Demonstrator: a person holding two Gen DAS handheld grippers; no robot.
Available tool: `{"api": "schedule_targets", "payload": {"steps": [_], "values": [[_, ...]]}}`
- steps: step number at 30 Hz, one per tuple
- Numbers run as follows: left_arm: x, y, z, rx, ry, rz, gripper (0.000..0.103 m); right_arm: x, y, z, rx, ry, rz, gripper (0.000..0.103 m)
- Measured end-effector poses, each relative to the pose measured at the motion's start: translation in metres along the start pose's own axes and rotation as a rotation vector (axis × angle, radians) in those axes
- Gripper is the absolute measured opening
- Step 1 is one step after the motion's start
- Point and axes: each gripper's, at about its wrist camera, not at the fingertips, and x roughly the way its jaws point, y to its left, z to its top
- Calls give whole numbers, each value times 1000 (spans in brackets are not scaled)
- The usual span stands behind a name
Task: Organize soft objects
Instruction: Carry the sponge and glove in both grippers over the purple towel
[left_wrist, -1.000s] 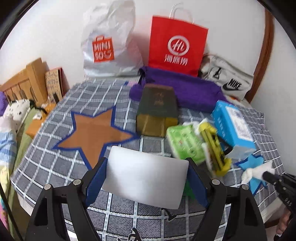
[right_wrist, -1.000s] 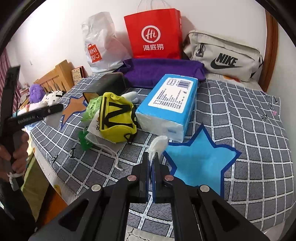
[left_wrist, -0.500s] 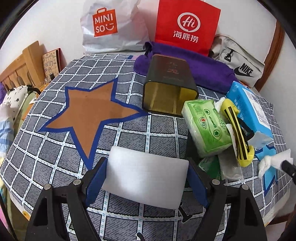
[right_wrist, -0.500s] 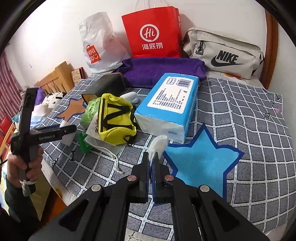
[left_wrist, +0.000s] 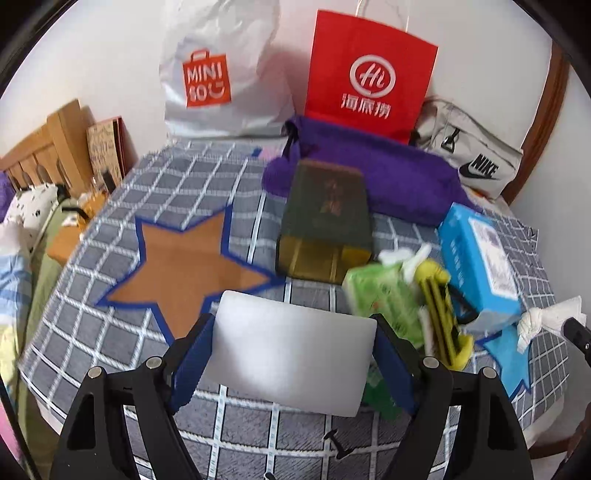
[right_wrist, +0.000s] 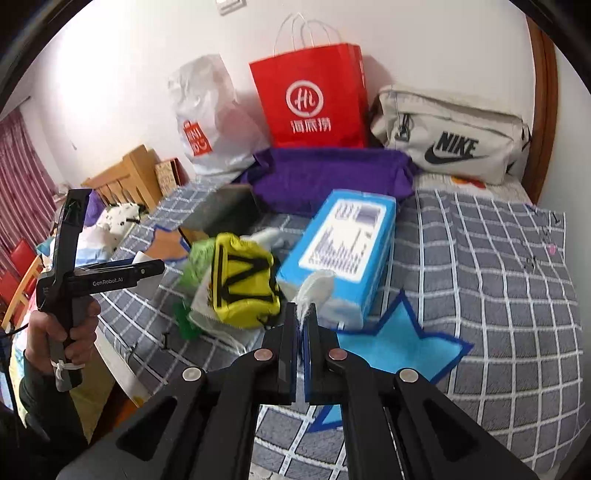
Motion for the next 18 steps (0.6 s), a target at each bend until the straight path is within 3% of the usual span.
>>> {"api": "schedule_targets", "payload": {"steps": [18], "values": [[7, -34, 106, 69, -81, 13, 81, 35, -17, 108, -43, -57, -37, 2]]}}
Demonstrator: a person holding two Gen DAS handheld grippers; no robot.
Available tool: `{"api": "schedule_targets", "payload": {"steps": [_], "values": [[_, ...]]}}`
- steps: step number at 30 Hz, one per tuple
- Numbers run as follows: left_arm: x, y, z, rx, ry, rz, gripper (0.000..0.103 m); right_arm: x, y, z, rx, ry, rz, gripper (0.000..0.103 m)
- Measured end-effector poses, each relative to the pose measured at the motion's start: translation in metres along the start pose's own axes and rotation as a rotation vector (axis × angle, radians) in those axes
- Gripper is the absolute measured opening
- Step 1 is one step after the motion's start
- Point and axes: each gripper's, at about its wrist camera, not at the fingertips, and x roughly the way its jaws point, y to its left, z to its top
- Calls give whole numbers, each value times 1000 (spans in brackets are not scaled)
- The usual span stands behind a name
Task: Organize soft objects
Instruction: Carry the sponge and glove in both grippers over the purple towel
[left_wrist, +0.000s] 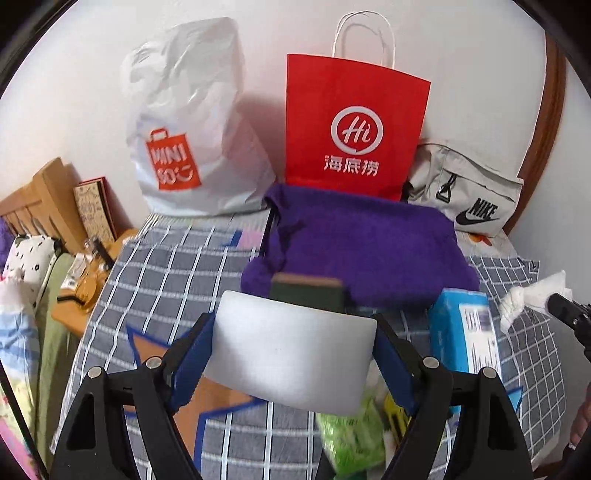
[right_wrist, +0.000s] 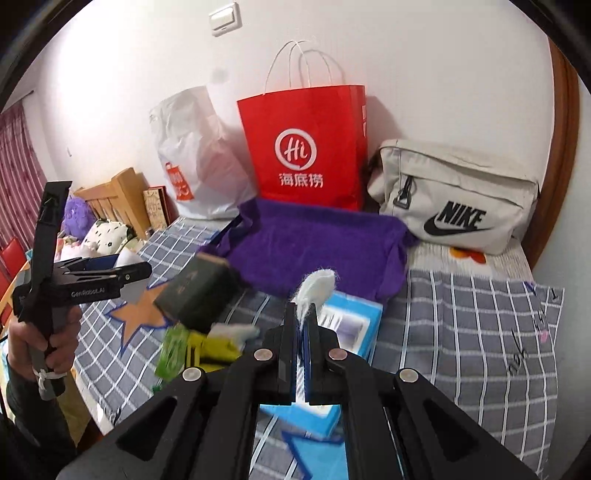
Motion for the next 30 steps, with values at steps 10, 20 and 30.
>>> {"api": "schedule_targets", "payload": {"steps": [10, 20, 30], "values": [[39, -9, 43, 2, 22, -5, 81, 47, -23, 41, 16, 8, 5, 2], [88, -12, 84, -19, 41, -26, 81, 116, -42, 75, 20, 67, 22, 2], [143, -32, 114, 9, 82, -47, 81, 169, -57, 101, 35, 97, 43, 3]]}}
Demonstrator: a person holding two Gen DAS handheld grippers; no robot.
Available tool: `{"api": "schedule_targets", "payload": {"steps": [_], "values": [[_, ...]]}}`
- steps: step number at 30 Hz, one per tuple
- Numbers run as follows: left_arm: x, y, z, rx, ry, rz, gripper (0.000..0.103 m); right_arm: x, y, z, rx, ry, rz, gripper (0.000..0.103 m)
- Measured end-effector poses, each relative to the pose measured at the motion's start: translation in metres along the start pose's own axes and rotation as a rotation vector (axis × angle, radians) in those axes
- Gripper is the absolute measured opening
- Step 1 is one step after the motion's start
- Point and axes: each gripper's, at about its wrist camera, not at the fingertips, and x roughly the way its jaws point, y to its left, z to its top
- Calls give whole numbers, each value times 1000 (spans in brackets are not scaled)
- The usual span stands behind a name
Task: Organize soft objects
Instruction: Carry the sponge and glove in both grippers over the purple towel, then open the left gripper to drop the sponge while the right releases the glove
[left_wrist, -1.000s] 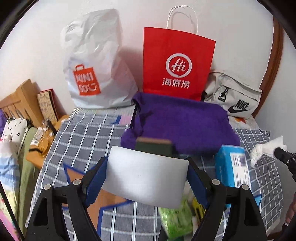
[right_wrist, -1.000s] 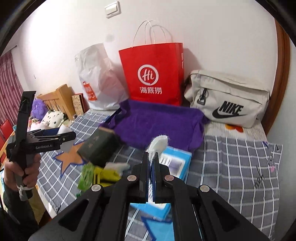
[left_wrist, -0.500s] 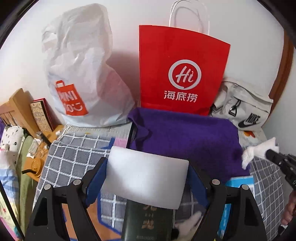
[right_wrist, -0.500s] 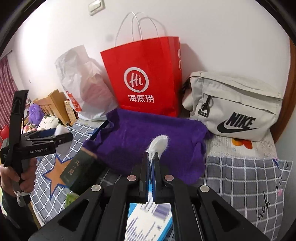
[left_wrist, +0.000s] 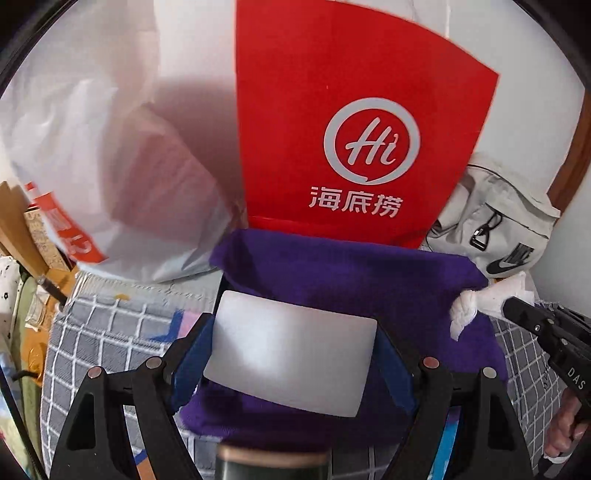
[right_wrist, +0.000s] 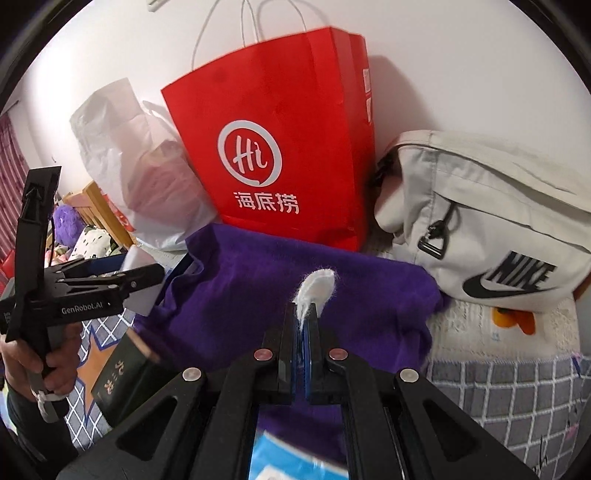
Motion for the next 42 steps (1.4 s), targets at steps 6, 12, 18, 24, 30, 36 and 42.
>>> {"api": "schedule_targets", "payload": {"steps": [6, 12, 18, 24, 30, 36, 42], "values": [[35, -4, 18, 12, 29, -4, 81, 30, -20, 1, 20, 44, -10, 3], [63, -12, 27, 32, 56, 3, 83, 54, -37, -2, 62, 80, 31, 4], [79, -18, 32, 53, 91, 10, 83, 69, -40, -6, 57, 115, 32, 6], [92, -15, 35, 1, 145, -31, 86, 73, -42, -7, 56, 124, 20, 6], [89, -18, 35, -2, 137, -31, 93, 67, -38, -7, 29, 110, 2, 58], [75, -21, 32, -5, 131, -9, 94, 54, -35, -6, 19, 102, -9, 63], [39, -18, 23, 1, 75, 4, 94, 35, -33, -8, 18, 93, -60, 75]]}}
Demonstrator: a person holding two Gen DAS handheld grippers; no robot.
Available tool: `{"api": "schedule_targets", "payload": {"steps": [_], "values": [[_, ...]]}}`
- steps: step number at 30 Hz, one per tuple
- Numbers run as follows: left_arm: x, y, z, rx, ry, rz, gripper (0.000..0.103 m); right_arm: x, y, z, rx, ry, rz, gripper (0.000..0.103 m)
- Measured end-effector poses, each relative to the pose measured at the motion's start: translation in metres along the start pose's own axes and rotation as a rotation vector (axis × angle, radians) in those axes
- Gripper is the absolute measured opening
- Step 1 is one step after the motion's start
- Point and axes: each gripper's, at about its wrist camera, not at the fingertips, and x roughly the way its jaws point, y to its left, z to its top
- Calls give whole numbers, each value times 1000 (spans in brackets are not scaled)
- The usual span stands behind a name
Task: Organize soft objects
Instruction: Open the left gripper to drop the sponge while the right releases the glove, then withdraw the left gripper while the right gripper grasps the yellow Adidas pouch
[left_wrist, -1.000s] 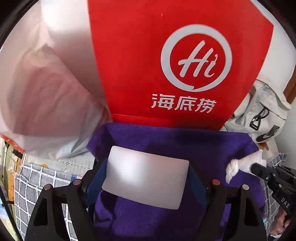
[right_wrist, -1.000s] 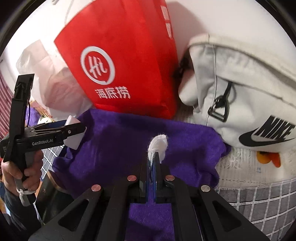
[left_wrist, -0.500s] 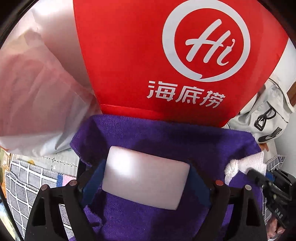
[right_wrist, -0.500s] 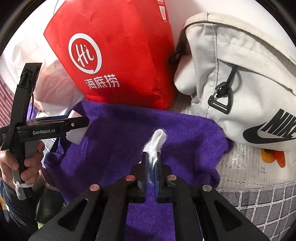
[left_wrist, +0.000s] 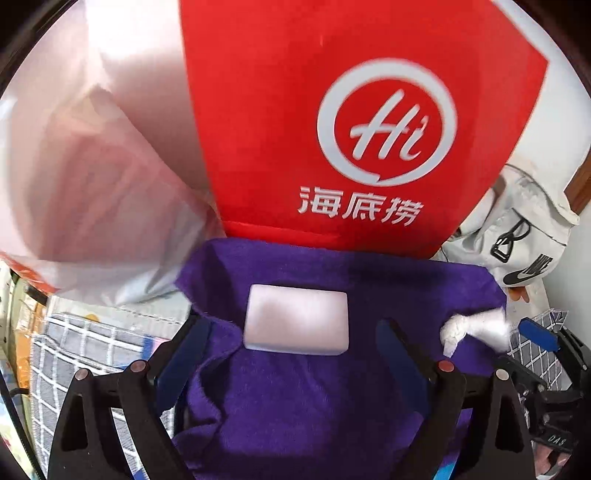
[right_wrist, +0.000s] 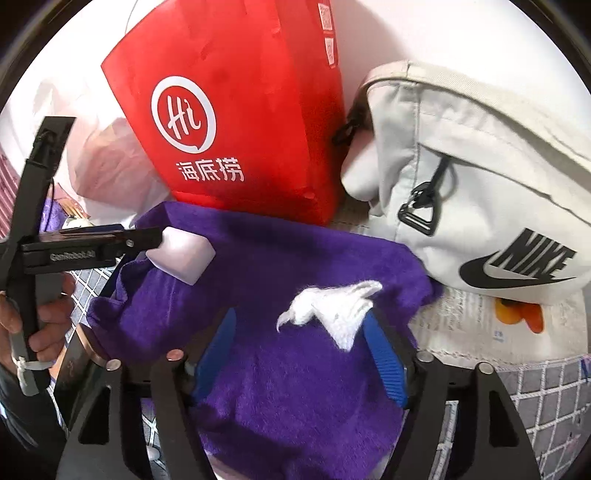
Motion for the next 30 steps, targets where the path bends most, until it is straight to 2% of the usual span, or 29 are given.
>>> {"api": "schedule_targets", "payload": {"steps": [2, 5, 9, 14, 19, 25, 28, 30], "values": [[-13, 4, -1, -1, -31, 4, 94, -9, 3, -2, 3, -10, -5, 76], [-39, 13, -13, -7, -73, -30, 92, -26, 8, -8, 5, -26, -6, 81], [-62, 13, -24, -3, -79, -45, 92, -48, 15, -20, 26, -39, 9, 81], [-102, 20, -58, 13, -90, -31, 92, -83, 36, -46, 44, -57, 14, 81], [-128, 25, -94, 21, -92, -25, 92, -108, 72, -82, 15, -37, 77, 81], [-149, 39, -140, 5, -92, 20, 92, -129, 119, -134, -32, -19, 170, 81], [-152, 49, -163, -23, -86, 25, 92, -129, 135, -155, -21, -11, 177, 77], [-151, 54, -177, -40, -71, 16, 92, -125, 144, -167, -37, 16, 156, 67]]}}
